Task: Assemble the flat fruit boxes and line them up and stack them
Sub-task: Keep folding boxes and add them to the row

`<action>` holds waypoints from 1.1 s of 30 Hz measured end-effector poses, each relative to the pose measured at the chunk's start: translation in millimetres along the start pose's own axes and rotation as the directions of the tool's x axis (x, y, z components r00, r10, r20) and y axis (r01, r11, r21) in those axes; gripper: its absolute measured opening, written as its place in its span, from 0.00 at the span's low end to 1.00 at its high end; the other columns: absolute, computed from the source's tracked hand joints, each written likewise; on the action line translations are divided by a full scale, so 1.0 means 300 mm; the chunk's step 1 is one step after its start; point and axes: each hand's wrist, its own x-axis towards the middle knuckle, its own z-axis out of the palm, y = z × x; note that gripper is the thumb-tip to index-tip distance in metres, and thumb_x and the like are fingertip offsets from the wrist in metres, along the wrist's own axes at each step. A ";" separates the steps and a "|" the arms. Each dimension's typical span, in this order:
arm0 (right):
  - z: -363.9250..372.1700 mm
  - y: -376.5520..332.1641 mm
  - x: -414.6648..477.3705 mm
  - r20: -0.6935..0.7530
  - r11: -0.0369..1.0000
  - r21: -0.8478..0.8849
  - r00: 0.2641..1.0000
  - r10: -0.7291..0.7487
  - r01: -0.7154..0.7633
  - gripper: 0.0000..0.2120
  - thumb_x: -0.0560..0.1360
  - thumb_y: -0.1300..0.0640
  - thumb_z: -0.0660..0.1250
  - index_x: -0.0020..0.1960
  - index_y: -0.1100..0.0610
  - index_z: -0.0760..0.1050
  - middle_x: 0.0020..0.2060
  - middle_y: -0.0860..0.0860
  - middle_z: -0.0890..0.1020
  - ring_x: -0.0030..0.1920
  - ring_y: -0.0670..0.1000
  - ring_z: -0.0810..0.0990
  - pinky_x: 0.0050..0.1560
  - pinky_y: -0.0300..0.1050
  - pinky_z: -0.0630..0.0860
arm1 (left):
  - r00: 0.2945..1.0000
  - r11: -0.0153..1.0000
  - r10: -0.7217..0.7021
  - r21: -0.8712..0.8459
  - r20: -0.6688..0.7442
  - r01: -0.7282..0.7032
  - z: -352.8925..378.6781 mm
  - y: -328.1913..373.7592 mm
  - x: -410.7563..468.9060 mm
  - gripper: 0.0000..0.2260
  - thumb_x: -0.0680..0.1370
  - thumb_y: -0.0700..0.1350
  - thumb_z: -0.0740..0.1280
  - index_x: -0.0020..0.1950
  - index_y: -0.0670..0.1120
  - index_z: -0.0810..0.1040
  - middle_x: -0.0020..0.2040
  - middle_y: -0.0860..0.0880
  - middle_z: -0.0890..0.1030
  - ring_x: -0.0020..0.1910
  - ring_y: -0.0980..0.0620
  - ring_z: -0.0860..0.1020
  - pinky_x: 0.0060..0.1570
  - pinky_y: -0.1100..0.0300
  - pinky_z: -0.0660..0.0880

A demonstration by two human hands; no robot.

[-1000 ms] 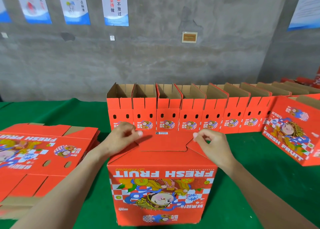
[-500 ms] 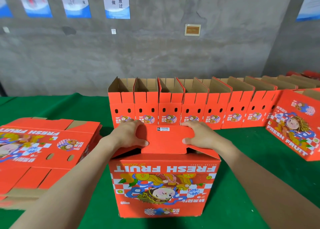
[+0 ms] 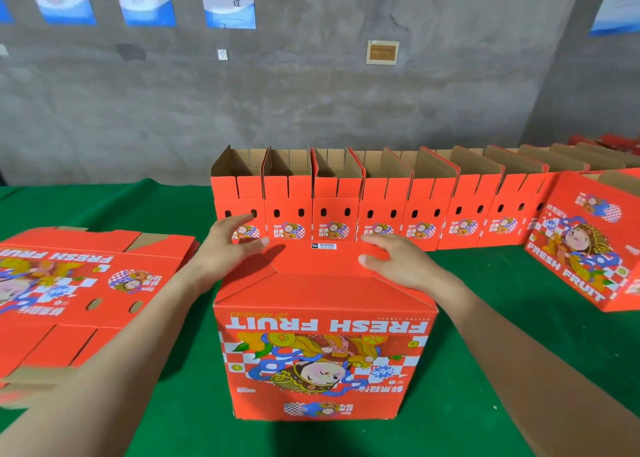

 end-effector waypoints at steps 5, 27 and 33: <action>0.006 0.034 -0.038 -0.152 0.663 0.745 0.950 0.272 -0.071 0.19 0.80 0.47 0.59 0.69 0.51 0.70 0.67 0.46 0.71 0.67 0.46 0.68 0.63 0.41 0.61 | 0.968 0.947 -0.223 0.262 0.116 0.187 -0.009 -0.046 -0.025 0.31 0.75 0.63 0.64 0.75 0.56 0.59 0.71 0.46 0.69 0.67 0.44 0.71 0.60 0.58 0.66; -0.007 0.136 -0.129 0.193 0.438 0.876 0.979 0.069 -0.204 0.24 0.67 0.43 0.70 0.62 0.46 0.74 0.58 0.50 0.81 0.57 0.54 0.80 0.52 0.55 0.79 | 0.913 0.956 -0.008 -0.270 -0.407 -0.112 -0.002 -0.059 -0.056 0.08 0.81 0.49 0.61 0.43 0.51 0.68 0.39 0.53 0.69 0.40 0.55 0.68 0.39 0.62 0.63; 0.036 0.142 -0.139 -0.060 0.665 0.744 0.984 0.167 -0.067 0.19 0.64 0.56 0.78 0.51 0.50 0.76 0.67 0.51 0.65 0.60 0.57 0.75 0.62 0.55 0.73 | 0.978 0.954 -0.113 -0.295 -0.177 0.056 0.042 -0.134 -0.066 0.06 0.77 0.40 0.68 0.52 0.46 0.74 0.52 0.45 0.78 0.46 0.57 0.77 0.49 0.64 0.73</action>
